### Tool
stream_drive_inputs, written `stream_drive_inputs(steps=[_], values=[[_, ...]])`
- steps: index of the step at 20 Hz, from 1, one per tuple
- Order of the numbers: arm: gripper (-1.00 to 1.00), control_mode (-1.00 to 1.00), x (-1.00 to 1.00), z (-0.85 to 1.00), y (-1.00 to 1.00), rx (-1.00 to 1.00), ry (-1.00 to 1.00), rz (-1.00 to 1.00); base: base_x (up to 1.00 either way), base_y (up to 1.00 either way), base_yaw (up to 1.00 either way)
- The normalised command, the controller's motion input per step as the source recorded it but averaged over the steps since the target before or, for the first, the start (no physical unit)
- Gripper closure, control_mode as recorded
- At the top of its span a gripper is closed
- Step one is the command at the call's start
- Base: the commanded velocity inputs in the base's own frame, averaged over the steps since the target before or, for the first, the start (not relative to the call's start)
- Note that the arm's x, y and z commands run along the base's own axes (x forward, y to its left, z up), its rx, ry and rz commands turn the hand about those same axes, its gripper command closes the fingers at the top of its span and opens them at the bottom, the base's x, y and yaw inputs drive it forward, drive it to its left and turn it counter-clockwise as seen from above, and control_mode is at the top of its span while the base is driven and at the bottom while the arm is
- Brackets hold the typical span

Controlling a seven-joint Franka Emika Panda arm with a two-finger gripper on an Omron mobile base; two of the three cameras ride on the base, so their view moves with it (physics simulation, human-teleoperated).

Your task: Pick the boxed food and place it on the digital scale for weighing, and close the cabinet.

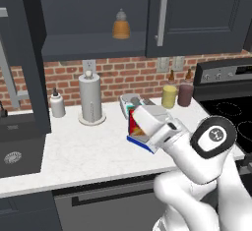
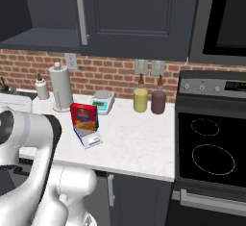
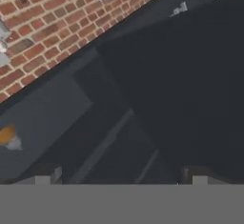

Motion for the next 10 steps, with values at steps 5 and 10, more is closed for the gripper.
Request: stream_drive_inputs(steps=[5,10], values=[[-1.00,-1.00,-0.64,-0.11,0.97,0.00,-0.27,-0.42,0.00,0.00,0.00],[-1.00,-1.00,-0.76,0.00,0.51,0.00,-0.29,-0.37,0.00,0.00,0.00]])
